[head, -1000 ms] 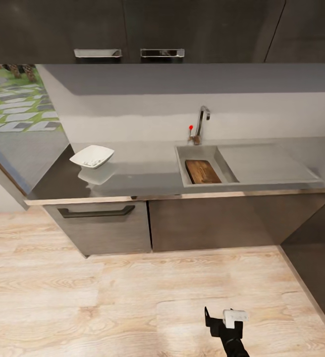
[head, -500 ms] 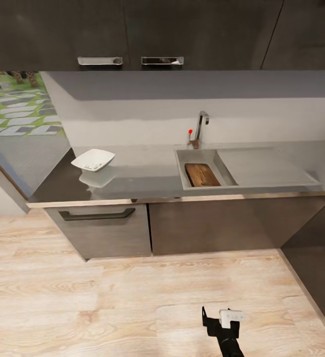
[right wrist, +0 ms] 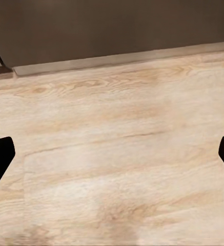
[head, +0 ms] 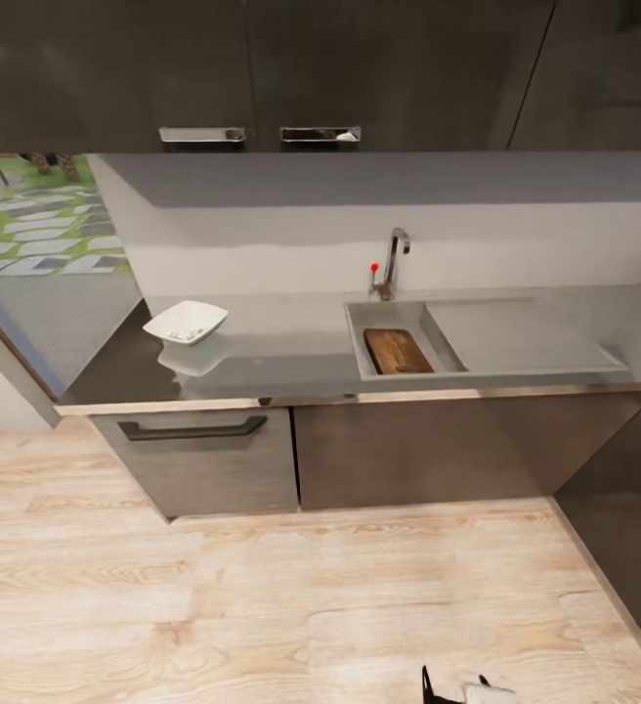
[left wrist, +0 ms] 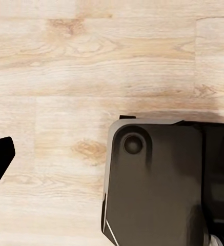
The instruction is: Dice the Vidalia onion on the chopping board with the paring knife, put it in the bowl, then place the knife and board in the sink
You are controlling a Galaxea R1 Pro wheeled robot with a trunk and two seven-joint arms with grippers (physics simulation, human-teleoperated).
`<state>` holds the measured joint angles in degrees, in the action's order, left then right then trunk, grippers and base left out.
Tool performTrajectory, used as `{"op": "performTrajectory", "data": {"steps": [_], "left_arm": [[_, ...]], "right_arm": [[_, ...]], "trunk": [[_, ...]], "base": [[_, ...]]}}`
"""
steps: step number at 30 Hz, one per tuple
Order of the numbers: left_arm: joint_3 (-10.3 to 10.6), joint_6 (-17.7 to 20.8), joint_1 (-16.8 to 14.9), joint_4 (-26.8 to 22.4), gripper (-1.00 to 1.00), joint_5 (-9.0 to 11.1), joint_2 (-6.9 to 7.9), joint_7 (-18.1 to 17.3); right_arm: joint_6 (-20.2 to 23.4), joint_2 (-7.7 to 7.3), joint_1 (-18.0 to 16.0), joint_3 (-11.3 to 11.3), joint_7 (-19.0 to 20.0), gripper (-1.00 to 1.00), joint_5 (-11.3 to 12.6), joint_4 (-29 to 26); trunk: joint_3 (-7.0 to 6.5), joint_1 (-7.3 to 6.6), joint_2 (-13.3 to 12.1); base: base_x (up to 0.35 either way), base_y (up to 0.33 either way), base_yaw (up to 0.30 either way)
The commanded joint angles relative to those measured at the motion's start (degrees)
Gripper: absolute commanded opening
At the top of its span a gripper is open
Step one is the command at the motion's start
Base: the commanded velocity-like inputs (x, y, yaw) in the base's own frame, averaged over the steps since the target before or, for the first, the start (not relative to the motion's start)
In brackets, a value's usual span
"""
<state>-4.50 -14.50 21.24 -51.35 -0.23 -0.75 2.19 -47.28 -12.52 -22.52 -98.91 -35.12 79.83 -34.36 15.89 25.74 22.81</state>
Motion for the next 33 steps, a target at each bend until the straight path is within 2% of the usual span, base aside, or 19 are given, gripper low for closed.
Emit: {"op": "performTrajectory", "data": {"steps": [1,3,8,9,12,18,20,23,26,33], "left_arm": [[-0.1,-0.1,0.0,-0.1,1.0,0.0,-0.04,0.1],[-0.1,-0.1,0.0,-0.1,1.0,0.0,-0.06,0.1],[-0.1,-0.1,0.0,-0.1,1.0,0.0,-0.04,0.1],[-0.1,-0.1,0.0,-0.1,1.0,0.0,-0.04,0.1],[-0.1,-0.1,0.0,-0.1,1.0,0.0,-0.04,0.1],[-0.1,-0.1,0.0,-0.1,1.0,0.0,-0.05,0.1],[-0.1,-0.1,0.0,-0.1,1.0,0.0,-0.04,0.1],[-0.1,-0.1,0.0,-0.1,1.0,0.0,-0.07,0.1],[-0.1,-0.1,0.0,-0.1,1.0,0.0,-0.06,0.1],[-0.1,-0.1,0.0,0.4,1.0,0.0,-0.11,0.1]], "right_arm": [[-0.8,0.03,1.5,-0.5,-0.5,1.0,-0.1,0.6],[-1.8,0.18,4.8,-0.5,0.3,1.0,-0.1,2.0],[-6.0,0.22,10.8,-1.0,5.4,1.0,-0.1,3.3],[-6.9,0.26,12.6,-1.4,6.9,1.0,-0.1,3.9],[-8.0,0.29,15.3,-2.8,8.3,1.0,-0.1,4.5],[-9.0,0.6,16.3,-3.3,8.7,1.0,0.0,6.7],[-8.9,1.16,16.4,-3.1,8.7,1.0,0.1,8.3],[-8.9,3.41,16.4,-2.7,8.8,1.0,-0.1,11.9],[-9.1,4.53,16.4,-2.6,8.9,1.0,-0.1,13.4],[-9.3,5.09,16.5,-2.6,8.9,1.0,-0.1,14.4]], "trunk": [[0.0,0.05,0.1],[-0.18,0.05,0.1],[-0.64,0.05,0.1],[-0.73,0.05,0.1],[-1.0,0.05,0.1],[-1.54,0.05,0.1],[-1.71,0.05,0.1],[-1.94,0.05,0.1],[-2.16,0.05,0.1],[-2.78,0.05,0.1]], "base": [[0.0,0.0,0.0],[0.0,0.0,0.0],[0.0,0.0,0.0],[0.0,0.0,0.0],[0.0,0.0,0.0],[0.0,0.0,0.0],[0.0,0.0,0.0],[0.0,0.0,0.0],[0.0,0.0,0.0],[0.0,0.0,0.0]]}}
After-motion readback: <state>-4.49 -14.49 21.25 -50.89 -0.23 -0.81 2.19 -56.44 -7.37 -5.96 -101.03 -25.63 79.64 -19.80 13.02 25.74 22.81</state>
